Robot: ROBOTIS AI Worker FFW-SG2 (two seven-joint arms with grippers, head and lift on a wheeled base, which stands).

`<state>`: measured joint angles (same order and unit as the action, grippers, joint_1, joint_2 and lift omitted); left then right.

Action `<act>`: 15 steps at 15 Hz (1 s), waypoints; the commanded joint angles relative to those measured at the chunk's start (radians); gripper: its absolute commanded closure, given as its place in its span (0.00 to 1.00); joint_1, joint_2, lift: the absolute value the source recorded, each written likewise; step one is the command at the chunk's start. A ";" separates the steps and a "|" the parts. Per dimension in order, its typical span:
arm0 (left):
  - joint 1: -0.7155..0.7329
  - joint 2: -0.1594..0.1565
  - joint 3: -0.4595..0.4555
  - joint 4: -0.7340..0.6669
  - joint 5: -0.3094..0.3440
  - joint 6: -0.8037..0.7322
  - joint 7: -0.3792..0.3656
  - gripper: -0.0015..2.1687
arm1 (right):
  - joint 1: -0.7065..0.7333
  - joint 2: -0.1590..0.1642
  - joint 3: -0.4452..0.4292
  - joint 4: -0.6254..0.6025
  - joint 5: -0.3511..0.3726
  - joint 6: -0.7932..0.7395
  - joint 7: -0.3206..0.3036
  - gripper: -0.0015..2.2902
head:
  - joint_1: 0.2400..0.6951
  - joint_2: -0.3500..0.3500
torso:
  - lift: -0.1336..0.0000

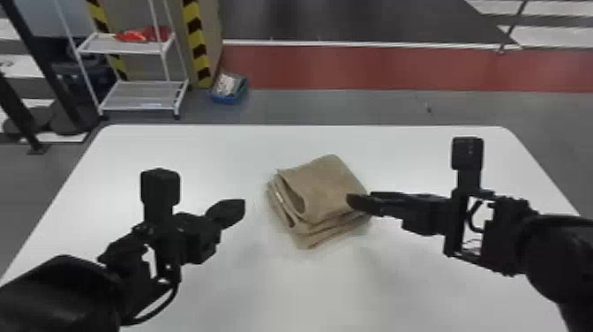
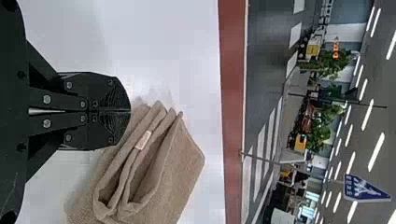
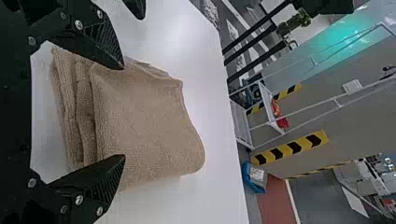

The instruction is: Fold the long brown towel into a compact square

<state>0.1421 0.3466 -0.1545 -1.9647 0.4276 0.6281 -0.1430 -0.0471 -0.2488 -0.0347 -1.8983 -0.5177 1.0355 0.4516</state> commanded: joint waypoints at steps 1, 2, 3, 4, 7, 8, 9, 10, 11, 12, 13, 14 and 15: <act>0.014 0.003 0.052 -0.003 0.014 -0.034 0.003 0.99 | 0.024 -0.021 -0.034 -0.022 0.028 0.059 0.085 0.62 | 1.00 0.50 | 0.07; 0.010 0.003 0.052 0.006 0.016 -0.058 0.010 0.99 | 0.047 -0.020 -0.036 -0.047 0.061 0.078 0.087 0.81 | 1.00 0.52 | 0.07; 0.010 0.003 0.052 0.018 0.016 -0.104 0.016 0.99 | 0.081 -0.018 -0.036 -0.079 0.097 0.065 0.090 0.88 | 1.00 0.53 | 0.07; 0.010 0.003 0.052 0.026 0.023 -0.135 0.017 0.99 | 0.113 -0.018 -0.040 -0.102 0.108 0.038 0.091 0.88 | 1.00 0.54 | 0.07; -0.006 0.005 0.052 0.046 0.054 -0.141 0.008 0.99 | 0.173 -0.009 -0.051 -0.111 0.182 -0.045 0.078 0.88 | 1.00 0.53 | 0.07; -0.007 0.005 0.050 0.047 0.054 -0.141 0.010 0.99 | 0.156 -0.006 -0.048 -0.079 0.191 -0.054 0.084 0.88 | 1.00 0.52 | 0.07; -0.010 0.006 0.049 0.055 0.054 -0.141 0.008 0.99 | 0.133 -0.007 -0.039 -0.044 0.191 -0.079 0.091 0.88 | 1.00 0.50 | 0.07; -0.015 0.008 0.046 0.063 0.054 -0.141 0.008 0.99 | 0.110 -0.006 -0.021 -0.013 0.192 -0.088 0.091 0.88 | 1.00 0.50 | 0.07; -0.019 0.009 0.044 0.072 0.054 -0.141 0.008 0.99 | 0.084 -0.004 0.002 0.018 0.197 -0.088 0.090 0.88 | 1.00 0.50 | 0.07; -0.022 0.009 0.044 0.078 0.054 -0.147 0.006 0.99 | 0.056 -0.003 0.030 0.053 0.217 -0.091 0.085 0.88 | 1.00 0.50 | 0.07; -0.024 0.011 0.044 0.083 0.054 -0.156 0.006 0.99 | 0.033 0.005 0.049 0.087 0.246 -0.103 0.079 0.88 | 1.00 0.50 | 0.07; -0.027 0.011 0.046 0.087 0.056 -0.162 0.005 0.99 | 0.003 0.017 0.064 0.131 0.274 -0.119 0.075 0.88 | 1.00 0.52 | 0.07; -0.027 0.014 0.046 0.089 0.057 -0.162 0.003 0.99 | -0.034 0.029 0.073 0.177 0.301 -0.146 0.065 0.88 | 1.00 0.53 | 0.07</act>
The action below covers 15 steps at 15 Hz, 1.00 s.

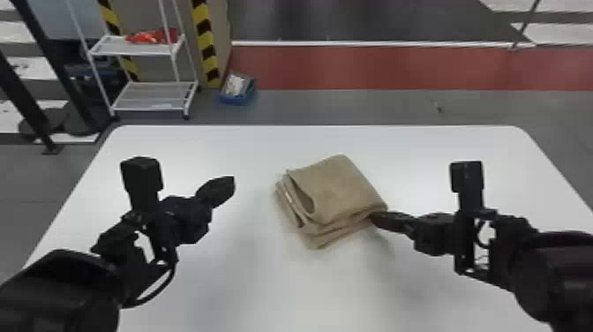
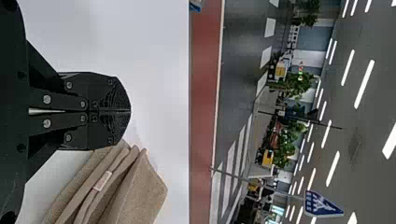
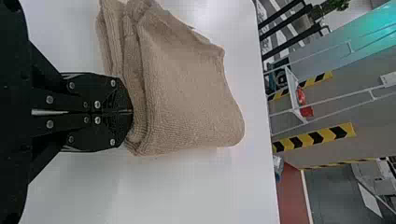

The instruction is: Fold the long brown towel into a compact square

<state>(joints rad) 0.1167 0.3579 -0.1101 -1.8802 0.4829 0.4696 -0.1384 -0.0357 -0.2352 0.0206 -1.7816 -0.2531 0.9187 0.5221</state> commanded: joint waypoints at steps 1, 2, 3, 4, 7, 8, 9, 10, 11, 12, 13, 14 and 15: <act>-0.005 0.004 0.001 0.004 0.003 -0.004 -0.001 0.99 | -0.085 0.016 0.039 0.102 0.055 -0.030 -0.010 0.88 | 1.00 0.53 | 0.07; -0.006 0.004 0.000 0.004 0.003 -0.004 -0.001 0.99 | -0.132 0.017 0.061 0.154 0.081 -0.045 -0.027 0.88 | 1.00 0.53 | 0.07; -0.006 0.004 0.000 0.004 0.003 -0.004 -0.001 0.99 | -0.179 0.020 0.081 0.211 0.092 -0.079 -0.036 0.88 | 1.00 0.53 | 0.07; -0.009 0.004 -0.002 0.004 0.003 -0.004 -0.001 0.99 | -0.222 0.022 0.093 0.268 0.092 -0.137 -0.043 0.88 | 1.00 0.53 | 0.07; -0.029 0.001 -0.014 0.029 0.003 -0.004 -0.001 0.99 | -0.329 0.040 0.122 0.426 0.084 -0.300 -0.062 0.88 | 1.00 0.53 | 0.07; -0.032 -0.002 -0.019 0.035 0.002 -0.004 -0.001 0.99 | -0.325 0.039 0.121 0.433 0.067 -0.324 -0.048 0.88 | 1.00 0.53 | 0.07; -0.035 -0.005 -0.022 0.046 0.002 -0.022 0.000 0.99 | -0.294 0.037 0.102 0.426 0.060 -0.346 -0.020 0.88 | 1.00 0.53 | 0.07; -0.038 -0.005 -0.033 0.059 0.002 -0.050 0.002 0.99 | -0.240 0.036 0.047 0.396 0.048 -0.352 0.012 0.88 | 1.00 0.53 | 0.07; -0.042 -0.004 -0.045 0.072 0.002 -0.074 0.005 0.99 | -0.194 0.030 0.007 0.346 0.037 -0.352 0.033 0.88 | 1.00 0.54 | 0.07; -0.042 -0.005 -0.056 0.090 0.000 -0.117 0.007 0.99 | -0.124 0.024 -0.045 0.283 0.032 -0.352 0.052 0.88 | 1.00 0.53 | 0.07; -0.048 -0.008 -0.071 0.111 0.000 -0.157 0.011 0.99 | -0.059 0.020 -0.103 0.226 0.031 -0.355 0.070 0.88 | 1.00 0.51 | 0.07; -0.054 -0.013 -0.083 0.133 -0.001 -0.176 0.014 0.99 | 0.003 0.019 -0.162 0.174 0.011 -0.373 0.092 0.88 | 1.00 0.49 | 0.07; -0.061 -0.020 -0.091 0.153 -0.006 -0.179 0.014 0.99 | 0.063 0.014 -0.217 0.139 -0.006 -0.398 0.107 0.88 | 1.00 0.47 | 0.07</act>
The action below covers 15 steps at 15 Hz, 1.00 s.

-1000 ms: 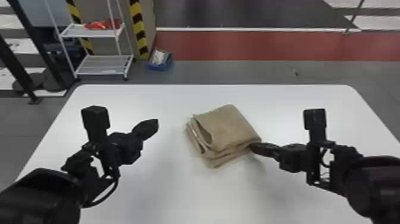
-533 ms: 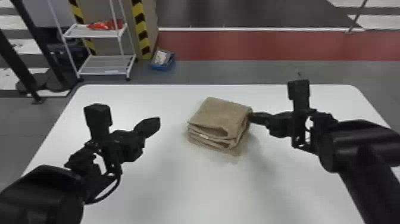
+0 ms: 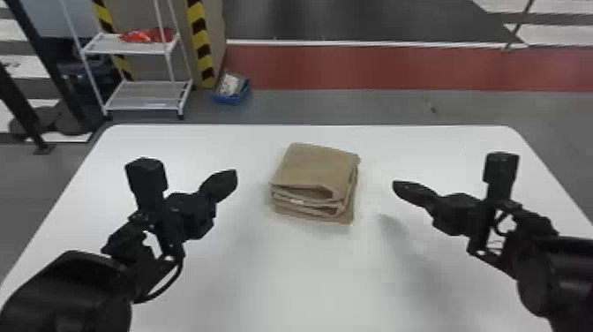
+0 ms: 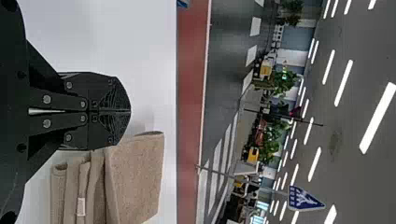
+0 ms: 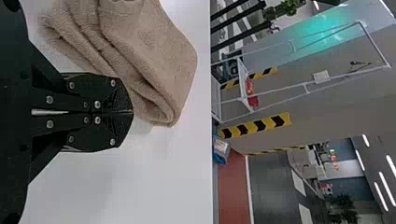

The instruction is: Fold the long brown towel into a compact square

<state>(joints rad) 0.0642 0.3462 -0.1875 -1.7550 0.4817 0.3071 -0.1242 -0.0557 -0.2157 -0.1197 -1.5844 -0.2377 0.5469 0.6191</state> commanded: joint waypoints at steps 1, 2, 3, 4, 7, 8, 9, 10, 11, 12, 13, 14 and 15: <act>-0.015 -0.016 -0.029 0.042 -0.017 -0.016 0.001 0.99 | 0.134 -0.010 -0.129 -0.085 -0.038 -0.057 0.019 0.88 | 1.00 0.41 | 0.07; -0.018 -0.026 -0.038 0.057 -0.026 -0.019 0.003 0.99 | 0.174 -0.010 -0.176 -0.095 -0.057 -0.087 0.031 0.88 | 1.00 0.38 | 0.07; -0.024 -0.032 -0.055 0.080 -0.034 -0.050 0.005 0.99 | 0.218 -0.011 -0.219 -0.101 -0.080 -0.130 0.044 0.88 | 1.00 0.35 | 0.07; -0.027 -0.035 -0.067 0.098 -0.040 -0.065 0.005 0.99 | 0.251 -0.010 -0.252 -0.104 -0.106 -0.158 0.071 0.88 | 1.00 0.31 | 0.07; -0.047 -0.053 -0.093 0.158 -0.063 -0.108 0.005 0.99 | 0.356 -0.002 -0.299 -0.166 -0.157 -0.225 0.120 0.88 | 1.00 0.20 | 0.07; -0.058 -0.064 -0.102 0.180 -0.078 -0.108 0.006 0.99 | 0.381 0.002 -0.307 -0.184 -0.173 -0.247 0.136 0.88 | 1.00 0.19 | 0.07; -0.076 -0.070 -0.115 0.212 -0.094 -0.111 0.014 0.99 | 0.399 0.006 -0.314 -0.198 -0.192 -0.256 0.149 0.88 | 1.00 0.18 | 0.07; -0.093 -0.084 -0.122 0.247 -0.104 -0.118 0.028 0.99 | 0.416 0.013 -0.322 -0.218 -0.204 -0.259 0.168 0.88 | 1.00 0.17 | 0.07; -0.104 -0.092 -0.133 0.267 -0.107 -0.121 0.031 0.99 | 0.432 0.018 -0.331 -0.238 -0.216 -0.259 0.177 0.88 | 1.00 0.17 | 0.07; -0.113 -0.102 -0.136 0.284 -0.120 -0.121 0.031 0.99 | 0.447 0.021 -0.341 -0.252 -0.238 -0.262 0.188 0.88 | 1.00 0.16 | 0.07; -0.113 -0.110 -0.139 0.290 -0.133 -0.121 0.031 0.99 | 0.459 0.019 -0.348 -0.267 -0.249 -0.262 0.191 0.88 | 1.00 0.16 | 0.07; -0.113 -0.111 -0.145 0.290 -0.135 -0.121 0.031 0.99 | 0.467 0.021 -0.359 -0.278 -0.256 -0.262 0.198 0.88 | 1.00 0.16 | 0.07; -0.113 -0.111 -0.155 0.289 -0.133 -0.121 0.031 0.99 | 0.473 0.021 -0.370 -0.281 -0.265 -0.262 0.200 0.88 | 1.00 0.15 | 0.07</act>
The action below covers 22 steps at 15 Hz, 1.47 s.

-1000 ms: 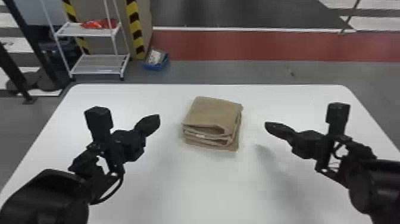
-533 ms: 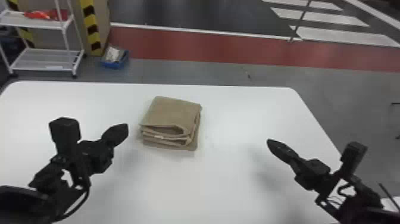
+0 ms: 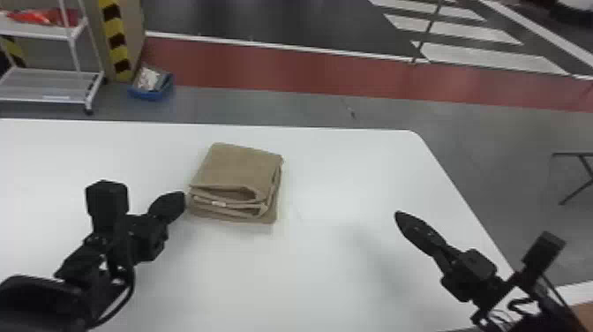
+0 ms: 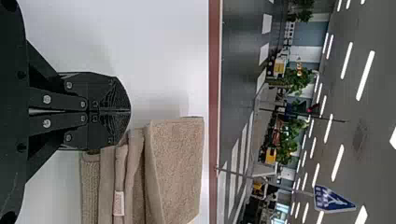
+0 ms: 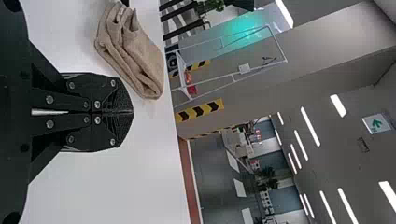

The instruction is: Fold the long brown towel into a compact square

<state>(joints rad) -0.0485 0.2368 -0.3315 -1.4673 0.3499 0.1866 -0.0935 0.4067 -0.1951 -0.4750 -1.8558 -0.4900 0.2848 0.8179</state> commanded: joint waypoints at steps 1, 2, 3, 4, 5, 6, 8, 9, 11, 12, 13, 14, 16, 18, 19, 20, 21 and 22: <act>0.002 -0.002 -0.020 -0.005 -0.002 0.003 0.000 0.99 | 0.017 0.000 -0.025 -0.017 -0.019 0.003 0.001 0.88 | 1.00 0.14 | 0.07; 0.013 -0.002 -0.023 -0.013 0.000 0.006 -0.002 0.99 | 0.021 0.000 -0.033 -0.019 -0.024 0.000 0.003 0.88 | 1.00 0.12 | 0.07; 0.025 -0.002 -0.029 -0.044 0.001 0.015 -0.002 0.99 | 0.021 0.000 -0.042 -0.019 -0.025 0.003 0.012 0.88 | 1.00 0.11 | 0.07; 0.042 -0.002 -0.032 -0.068 0.004 0.021 -0.002 0.99 | 0.023 0.000 -0.048 -0.019 -0.032 0.003 0.012 0.88 | 1.00 0.09 | 0.07; 0.052 -0.002 -0.043 -0.087 0.008 0.027 -0.002 0.99 | 0.021 0.000 -0.051 -0.019 -0.032 0.003 0.012 0.88 | 1.00 0.08 | 0.07; 0.061 -0.002 -0.053 -0.094 0.009 0.027 0.000 0.99 | 0.017 0.000 -0.053 -0.019 -0.032 0.009 0.012 0.88 | 1.00 0.07 | 0.07; 0.065 -0.002 -0.067 -0.114 0.009 0.031 0.003 0.99 | 0.003 0.000 -0.051 -0.025 -0.032 0.021 0.007 0.88 | 1.00 0.03 | 0.07; 0.075 -0.001 -0.063 -0.122 0.009 0.031 0.003 0.99 | -0.005 0.000 -0.045 -0.028 -0.032 0.024 0.001 0.88 | 1.00 0.02 | 0.07; 0.099 0.007 -0.043 -0.180 0.011 0.040 0.006 0.99 | -0.032 0.000 -0.010 -0.028 -0.030 0.018 -0.023 0.88 | 1.00 0.01 | 0.07; 0.119 0.010 -0.011 -0.223 0.011 0.040 0.012 0.99 | -0.069 0.000 0.026 -0.028 -0.012 0.006 -0.042 0.88 | 1.00 0.01 | 0.07; 0.142 0.015 0.023 -0.258 0.018 0.040 0.014 0.99 | -0.105 0.000 0.067 -0.020 0.011 0.003 -0.072 0.88 | 1.00 0.03 | 0.07; 0.165 0.024 0.060 -0.292 0.031 0.040 0.014 0.99 | -0.155 0.000 0.125 0.001 0.048 0.003 -0.105 0.88 | 1.00 0.05 | 0.07; 0.196 0.045 0.111 -0.340 0.052 0.040 0.024 0.99 | -0.275 0.000 0.266 0.073 0.108 -0.022 -0.191 0.88 | 1.00 0.15 | 0.07; 0.228 0.059 0.140 -0.367 0.055 0.040 0.023 0.99 | -0.370 0.000 0.383 0.147 0.139 -0.031 -0.255 0.88 | 1.00 0.26 | 0.07; 0.242 0.062 0.147 -0.375 0.055 0.037 0.020 0.99 | -0.417 0.003 0.460 0.194 0.159 -0.052 -0.283 0.88 | 1.00 0.31 | 0.07; 0.249 0.061 0.154 -0.375 0.055 0.031 0.017 0.99 | -0.450 0.005 0.512 0.234 0.169 -0.071 -0.307 0.88 | 1.00 0.35 | 0.07; 0.252 0.062 0.160 -0.369 0.055 0.031 0.012 0.99 | -0.479 0.017 0.558 0.264 0.191 -0.071 -0.330 0.88 | 1.00 0.44 | 0.07; 0.252 0.062 0.161 -0.363 0.057 0.024 0.009 0.99 | -0.496 0.031 0.599 0.279 0.226 -0.061 -0.352 0.88 | 1.00 0.47 | 0.07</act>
<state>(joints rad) 0.2005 0.2984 -0.1766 -1.8385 0.4052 0.2175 -0.0813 -0.0537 -0.1816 0.0563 -1.6115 -0.3062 0.2199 0.4824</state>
